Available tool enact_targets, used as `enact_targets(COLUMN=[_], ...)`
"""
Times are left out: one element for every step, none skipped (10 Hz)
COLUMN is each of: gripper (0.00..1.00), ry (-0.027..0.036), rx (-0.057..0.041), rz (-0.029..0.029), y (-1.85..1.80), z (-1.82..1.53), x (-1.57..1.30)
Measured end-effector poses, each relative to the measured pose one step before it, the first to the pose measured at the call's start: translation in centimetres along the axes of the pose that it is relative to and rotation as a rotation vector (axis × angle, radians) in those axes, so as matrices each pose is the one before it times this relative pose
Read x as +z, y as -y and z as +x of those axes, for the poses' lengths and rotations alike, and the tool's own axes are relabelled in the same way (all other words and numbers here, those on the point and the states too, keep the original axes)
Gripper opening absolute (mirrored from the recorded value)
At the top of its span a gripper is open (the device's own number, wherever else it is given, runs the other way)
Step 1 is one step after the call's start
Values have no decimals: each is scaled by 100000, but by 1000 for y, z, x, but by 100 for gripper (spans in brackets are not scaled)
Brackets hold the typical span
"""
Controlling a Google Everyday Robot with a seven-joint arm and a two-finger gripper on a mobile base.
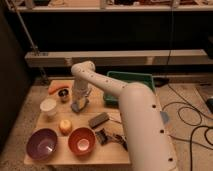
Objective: Wipe table surface with sponge
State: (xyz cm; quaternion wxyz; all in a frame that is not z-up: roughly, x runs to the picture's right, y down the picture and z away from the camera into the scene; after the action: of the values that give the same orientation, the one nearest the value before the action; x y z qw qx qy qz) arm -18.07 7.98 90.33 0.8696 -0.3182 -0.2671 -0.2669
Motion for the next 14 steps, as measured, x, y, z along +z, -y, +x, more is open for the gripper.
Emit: enact_targets(gripper=[0,0,0,0,0,0,0,0,0,0,0,0,0,0], ry=[317,279,259,71,-60,-45,-203,-169,-150,-518,-522,-551,-297,-403], rx=[-1034,-747,-528,-31,519,477,1698,1269,927,2273,2101,1833,1009,1558], rz=[-664,-548,-459,-549,-321,-427,-33,84,5,585,771,610,733,540], y=[-942,-490,-495,-831,-814,-619,-848,-289,-248,-379,-131,361,613,877], z=[-613,-476,-393,-59,270,271,713,477,374,1207,1173,977,575,984], x=[107,171,109,48,-36,45,-144,-103,-62,-418,-463,-458,-248,-286])
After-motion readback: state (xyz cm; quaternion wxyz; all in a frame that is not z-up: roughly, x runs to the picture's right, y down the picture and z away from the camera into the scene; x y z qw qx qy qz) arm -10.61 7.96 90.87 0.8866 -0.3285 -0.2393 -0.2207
